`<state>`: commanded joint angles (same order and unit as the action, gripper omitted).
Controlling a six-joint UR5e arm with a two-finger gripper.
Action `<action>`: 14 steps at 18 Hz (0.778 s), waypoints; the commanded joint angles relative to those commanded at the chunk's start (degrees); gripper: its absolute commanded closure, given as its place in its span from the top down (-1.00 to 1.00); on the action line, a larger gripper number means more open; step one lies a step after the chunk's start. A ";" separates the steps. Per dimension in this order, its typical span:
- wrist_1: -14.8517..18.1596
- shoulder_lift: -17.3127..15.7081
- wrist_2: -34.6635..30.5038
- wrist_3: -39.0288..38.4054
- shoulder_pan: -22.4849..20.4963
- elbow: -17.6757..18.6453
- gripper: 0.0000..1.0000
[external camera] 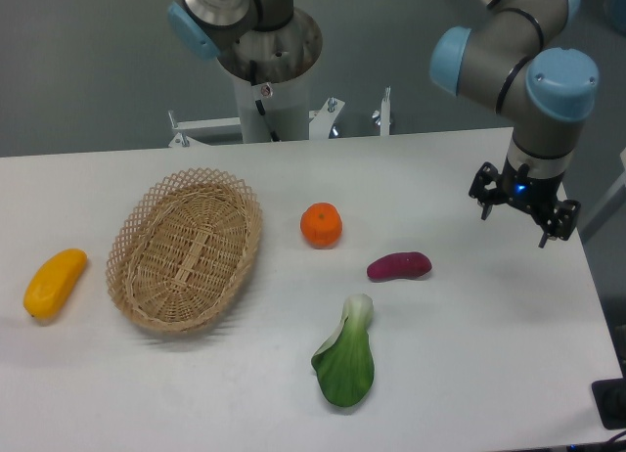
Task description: Pick up the green vegetable from the table
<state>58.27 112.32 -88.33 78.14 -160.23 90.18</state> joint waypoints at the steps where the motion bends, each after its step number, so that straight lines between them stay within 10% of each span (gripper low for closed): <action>1: 0.00 0.00 0.18 -0.88 0.35 -0.09 1.00; 14: 0.00 1.93 -0.44 -18.01 12.12 0.00 1.00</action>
<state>58.27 114.25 -88.77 60.13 -148.11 90.18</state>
